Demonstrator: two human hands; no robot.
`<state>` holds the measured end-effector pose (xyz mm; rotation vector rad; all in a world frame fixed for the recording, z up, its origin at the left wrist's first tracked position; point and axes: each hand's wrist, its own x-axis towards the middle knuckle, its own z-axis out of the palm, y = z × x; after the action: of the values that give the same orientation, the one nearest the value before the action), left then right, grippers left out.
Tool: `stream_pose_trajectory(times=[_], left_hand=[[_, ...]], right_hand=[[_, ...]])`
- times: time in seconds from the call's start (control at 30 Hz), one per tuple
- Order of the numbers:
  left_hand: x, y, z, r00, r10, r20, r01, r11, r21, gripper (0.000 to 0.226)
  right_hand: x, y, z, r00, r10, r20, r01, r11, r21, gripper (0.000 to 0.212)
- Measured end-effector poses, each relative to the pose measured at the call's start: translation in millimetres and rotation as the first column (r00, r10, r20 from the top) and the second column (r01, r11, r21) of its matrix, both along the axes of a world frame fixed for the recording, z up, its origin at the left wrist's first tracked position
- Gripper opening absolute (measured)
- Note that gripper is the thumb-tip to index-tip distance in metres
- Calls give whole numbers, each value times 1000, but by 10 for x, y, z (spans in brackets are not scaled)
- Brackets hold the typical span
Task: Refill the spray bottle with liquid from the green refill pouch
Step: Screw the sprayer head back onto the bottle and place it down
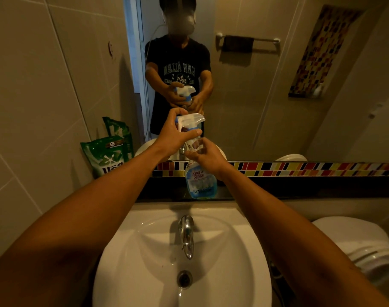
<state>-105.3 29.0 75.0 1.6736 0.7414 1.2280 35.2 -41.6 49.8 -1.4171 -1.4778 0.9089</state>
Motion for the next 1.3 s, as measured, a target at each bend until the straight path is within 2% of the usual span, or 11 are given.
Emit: stream_pose_trajectory(times=[0.3, 0.63, 0.8, 0.97, 1.2, 1.3], left_hand=[[4, 41, 2, 996, 72, -44, -68, 994, 91, 59], [-42, 116, -22, 992, 59, -110, -51, 996, 77, 57], [-29, 93, -61, 994, 59, -91, -54, 997, 57, 59], [3, 72, -95, 990, 132, -56, -127, 989, 78, 63], [-60, 104, -11, 999, 39, -37, -36, 997, 65, 54], [-85, 126, 5, 1000, -12, -21, 13, 998, 58, 54]], right_hand=[[-41, 33, -20, 1000, -12, -26, 12, 1000, 17, 28], [-27, 17, -28, 1000, -6, -30, 6, 1000, 14, 26], [-26, 24, -32, 1000, -9, -2, 9, 1000, 17, 27], [-57, 56, -43, 1000, 2, 24, -2, 1000, 23, 30], [-2, 66, -19, 999, 14, 52, -15, 1000, 27, 28], [9, 61, 9, 999, 47, 14, -47, 999, 1, 29]])
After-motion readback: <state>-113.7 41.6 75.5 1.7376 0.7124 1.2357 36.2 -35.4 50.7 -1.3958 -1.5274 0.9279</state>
